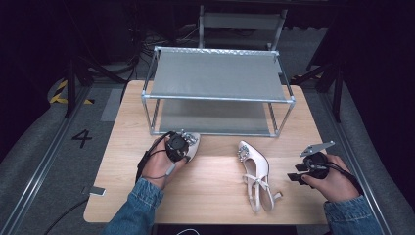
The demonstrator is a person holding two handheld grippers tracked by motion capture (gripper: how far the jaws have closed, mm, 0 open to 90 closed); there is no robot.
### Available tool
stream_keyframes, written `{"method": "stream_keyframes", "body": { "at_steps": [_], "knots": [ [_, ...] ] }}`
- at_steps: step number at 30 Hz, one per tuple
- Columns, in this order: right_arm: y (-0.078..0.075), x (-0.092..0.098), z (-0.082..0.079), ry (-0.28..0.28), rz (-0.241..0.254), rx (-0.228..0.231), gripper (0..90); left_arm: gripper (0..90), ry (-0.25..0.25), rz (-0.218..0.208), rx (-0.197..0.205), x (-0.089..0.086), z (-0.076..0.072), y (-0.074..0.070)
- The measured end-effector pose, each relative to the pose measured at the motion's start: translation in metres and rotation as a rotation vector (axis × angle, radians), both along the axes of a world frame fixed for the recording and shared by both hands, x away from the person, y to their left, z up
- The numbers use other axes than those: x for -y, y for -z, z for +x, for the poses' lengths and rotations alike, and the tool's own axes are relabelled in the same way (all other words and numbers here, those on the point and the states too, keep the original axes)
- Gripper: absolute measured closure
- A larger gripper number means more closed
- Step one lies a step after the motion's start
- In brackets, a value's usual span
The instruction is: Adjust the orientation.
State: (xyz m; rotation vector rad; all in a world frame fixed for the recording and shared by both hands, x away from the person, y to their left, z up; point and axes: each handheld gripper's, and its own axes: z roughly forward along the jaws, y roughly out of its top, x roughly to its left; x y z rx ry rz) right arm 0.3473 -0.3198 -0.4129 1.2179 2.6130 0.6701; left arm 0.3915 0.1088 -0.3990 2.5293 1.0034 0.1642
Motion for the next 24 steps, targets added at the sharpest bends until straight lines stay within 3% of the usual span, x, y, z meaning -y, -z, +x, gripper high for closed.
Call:
{"method": "stream_keyframes", "body": {
  "at_steps": [18,21,24],
  "knots": [
    [0.001,0.008,-0.01,0.021,0.006,-0.002,50.7,85.5,-0.005,-0.028,0.056,0.017,0.039,-0.015],
    [0.002,0.008,-0.009,0.022,0.005,-0.003,50.7,85.5,-0.018,-0.016,0.079,0.02,0.047,-0.018],
    [0.003,0.007,-0.009,0.02,0.005,-0.012,51.4,85.4,-0.026,-0.038,0.107,0.022,0.055,-0.016]
  ]
}}
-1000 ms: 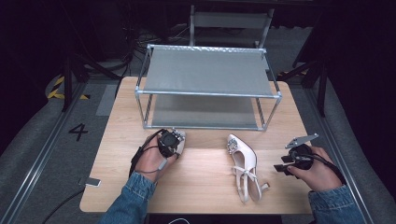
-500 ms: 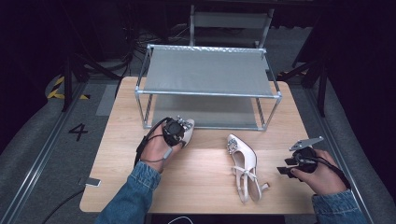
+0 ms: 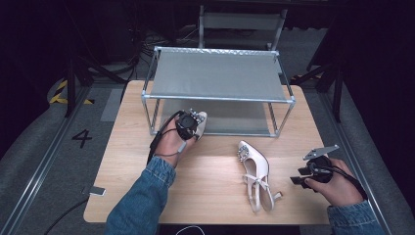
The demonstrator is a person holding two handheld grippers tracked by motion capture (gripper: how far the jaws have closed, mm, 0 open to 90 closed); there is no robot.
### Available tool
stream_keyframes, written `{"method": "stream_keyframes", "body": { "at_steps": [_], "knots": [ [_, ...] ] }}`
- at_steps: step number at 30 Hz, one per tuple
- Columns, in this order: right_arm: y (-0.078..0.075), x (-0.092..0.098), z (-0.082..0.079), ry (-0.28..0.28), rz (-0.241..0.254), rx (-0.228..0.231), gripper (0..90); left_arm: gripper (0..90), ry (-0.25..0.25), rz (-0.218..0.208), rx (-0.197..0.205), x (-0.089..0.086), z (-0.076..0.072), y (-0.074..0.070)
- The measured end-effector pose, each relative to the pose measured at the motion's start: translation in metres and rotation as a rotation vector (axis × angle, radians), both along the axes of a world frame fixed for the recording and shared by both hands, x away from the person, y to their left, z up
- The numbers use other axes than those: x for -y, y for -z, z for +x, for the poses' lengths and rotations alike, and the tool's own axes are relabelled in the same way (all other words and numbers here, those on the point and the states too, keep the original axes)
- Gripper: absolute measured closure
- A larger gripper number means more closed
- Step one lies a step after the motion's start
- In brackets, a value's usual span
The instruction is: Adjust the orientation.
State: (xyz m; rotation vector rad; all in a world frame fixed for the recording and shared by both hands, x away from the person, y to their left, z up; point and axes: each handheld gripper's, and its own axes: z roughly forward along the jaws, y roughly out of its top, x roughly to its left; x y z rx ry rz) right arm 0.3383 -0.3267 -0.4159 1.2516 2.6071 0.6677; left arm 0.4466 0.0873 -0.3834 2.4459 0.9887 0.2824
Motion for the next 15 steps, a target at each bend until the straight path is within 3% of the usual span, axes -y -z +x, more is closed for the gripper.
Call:
{"method": "stream_keyframes", "body": {
  "at_steps": [8,15],
  "knots": [
    [0.0,-0.003,0.0,-0.013,-0.004,0.002,51.5,85.3,-0.048,-0.014,0.053,0.005,0.015,0.01],
    [0.002,-0.005,0.001,-0.018,-0.02,-0.001,51.5,85.3,-0.043,0.016,0.046,0.01,0.024,0.016]
  ]
}}
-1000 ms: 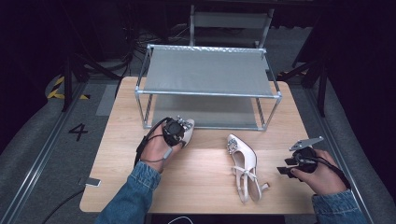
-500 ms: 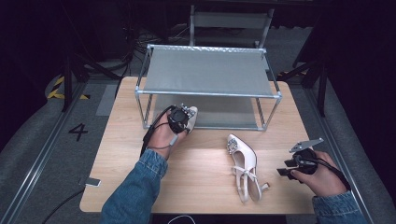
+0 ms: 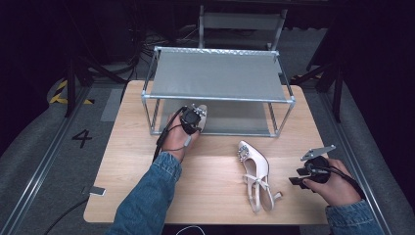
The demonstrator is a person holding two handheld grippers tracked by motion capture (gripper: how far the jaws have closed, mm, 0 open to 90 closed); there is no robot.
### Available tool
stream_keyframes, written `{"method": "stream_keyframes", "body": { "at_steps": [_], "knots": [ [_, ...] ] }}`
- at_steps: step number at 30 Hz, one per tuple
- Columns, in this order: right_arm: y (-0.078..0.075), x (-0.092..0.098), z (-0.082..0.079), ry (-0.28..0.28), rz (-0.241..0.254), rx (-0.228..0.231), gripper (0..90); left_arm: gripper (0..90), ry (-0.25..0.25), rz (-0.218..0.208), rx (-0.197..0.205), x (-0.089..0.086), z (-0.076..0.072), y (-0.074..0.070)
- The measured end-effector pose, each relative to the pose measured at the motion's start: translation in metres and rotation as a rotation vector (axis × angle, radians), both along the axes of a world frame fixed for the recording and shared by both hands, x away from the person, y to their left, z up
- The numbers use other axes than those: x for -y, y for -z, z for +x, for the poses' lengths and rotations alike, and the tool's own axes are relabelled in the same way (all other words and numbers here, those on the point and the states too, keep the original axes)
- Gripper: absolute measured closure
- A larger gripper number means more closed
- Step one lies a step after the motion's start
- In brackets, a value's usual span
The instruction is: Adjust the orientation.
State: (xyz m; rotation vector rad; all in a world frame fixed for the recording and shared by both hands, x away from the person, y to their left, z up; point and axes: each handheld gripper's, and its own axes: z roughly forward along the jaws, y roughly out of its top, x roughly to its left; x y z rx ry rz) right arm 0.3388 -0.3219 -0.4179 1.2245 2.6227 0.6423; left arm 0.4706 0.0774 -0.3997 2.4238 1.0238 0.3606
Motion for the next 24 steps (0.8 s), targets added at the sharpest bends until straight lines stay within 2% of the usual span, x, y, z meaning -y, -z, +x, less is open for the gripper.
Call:
{"method": "stream_keyframes", "body": {
  "at_steps": [6,10,17,18,19,20,21,22,23,24],
  "knots": [
    [0.002,-0.003,0.0,-0.006,-0.007,-0.006,51.3,85.3,-0.003,0.016,0.006,0.005,0.006,0.003],
    [0.003,-0.003,0.0,-0.01,-0.007,-0.011,51.2,85.2,0.018,0.043,0.017,0.009,0.013,0.006],
    [0.005,-0.005,0.0,-0.017,-0.011,-0.016,51.2,84.3,-0.003,0.047,-0.001,0.014,0.02,0.007],
    [0.005,-0.005,0.0,-0.018,-0.012,-0.016,51.2,83.4,-0.015,0.04,0.005,0.014,0.02,0.008],
    [0.005,-0.005,0.0,-0.017,-0.013,-0.017,51.2,82.3,-0.014,0.013,0.0,0.014,0.02,0.006],
    [0.005,-0.005,0.0,-0.017,-0.013,-0.017,51.2,79.8,-0.014,0.013,0.0,0.014,0.02,0.006],
    [0.006,-0.004,0.0,-0.018,-0.013,-0.018,51.4,79.8,-0.027,-0.012,-0.009,0.016,0.019,0.005],
    [0.006,-0.004,0.0,-0.019,-0.013,-0.02,51.5,75.3,-0.026,-0.006,0.004,0.017,0.017,0.004],
    [0.006,-0.004,0.0,-0.018,-0.013,-0.021,51.5,71.7,-0.035,0.035,0.033,0.018,0.015,0.0],
    [0.007,-0.003,-0.001,-0.017,-0.015,-0.022,51.5,67.0,-0.048,0.026,0.03,0.018,0.014,-0.001]
  ]
}}
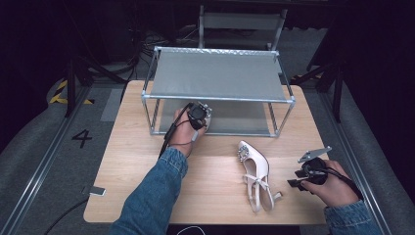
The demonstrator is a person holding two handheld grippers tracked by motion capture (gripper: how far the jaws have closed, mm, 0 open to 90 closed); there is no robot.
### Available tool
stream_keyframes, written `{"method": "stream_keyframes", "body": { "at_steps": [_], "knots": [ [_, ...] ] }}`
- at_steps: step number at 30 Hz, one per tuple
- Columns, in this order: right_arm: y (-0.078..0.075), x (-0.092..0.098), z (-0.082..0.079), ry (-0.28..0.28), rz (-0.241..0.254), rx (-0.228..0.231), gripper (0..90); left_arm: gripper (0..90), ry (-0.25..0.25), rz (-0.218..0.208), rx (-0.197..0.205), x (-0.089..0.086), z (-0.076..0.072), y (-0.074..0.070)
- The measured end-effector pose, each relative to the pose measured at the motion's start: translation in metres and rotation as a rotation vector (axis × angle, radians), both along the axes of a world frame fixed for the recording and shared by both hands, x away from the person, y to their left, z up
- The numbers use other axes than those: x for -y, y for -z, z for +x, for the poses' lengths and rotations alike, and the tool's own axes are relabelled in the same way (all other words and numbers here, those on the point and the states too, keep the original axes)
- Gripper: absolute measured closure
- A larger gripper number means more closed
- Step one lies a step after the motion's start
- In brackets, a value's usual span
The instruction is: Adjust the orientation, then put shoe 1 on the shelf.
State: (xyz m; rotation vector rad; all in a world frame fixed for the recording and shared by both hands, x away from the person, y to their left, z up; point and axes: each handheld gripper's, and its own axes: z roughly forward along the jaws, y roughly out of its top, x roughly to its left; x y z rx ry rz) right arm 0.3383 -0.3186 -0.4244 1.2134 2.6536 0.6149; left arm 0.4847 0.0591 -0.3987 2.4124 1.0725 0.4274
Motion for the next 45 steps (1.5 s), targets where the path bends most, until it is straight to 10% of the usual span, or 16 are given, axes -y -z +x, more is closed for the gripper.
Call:
{"method": "stream_keyframes", "body": {
  "at_steps": [6,16,31,45],
  "knots": [
    [0.0,-0.001,-0.001,-0.001,-0.002,-0.001,51.5,49.6,-0.008,-0.036,-0.041,-0.003,-0.007,-0.007],
    [0.002,-0.005,0.002,-0.013,-0.006,-0.005,51.2,40.3,-0.008,-0.115,0.076,-0.021,-0.027,-0.03],
    [0.0,-0.006,0.006,-0.012,-0.002,-0.004,50.8,38.9,0.027,-0.101,0.026,-0.055,-0.078,-0.055],
    [0.001,-0.005,0.01,-0.006,-0.001,-0.007,50.5,42.3,0.113,-0.06,-0.119,-0.081,-0.112,-0.033]
  ]
}}
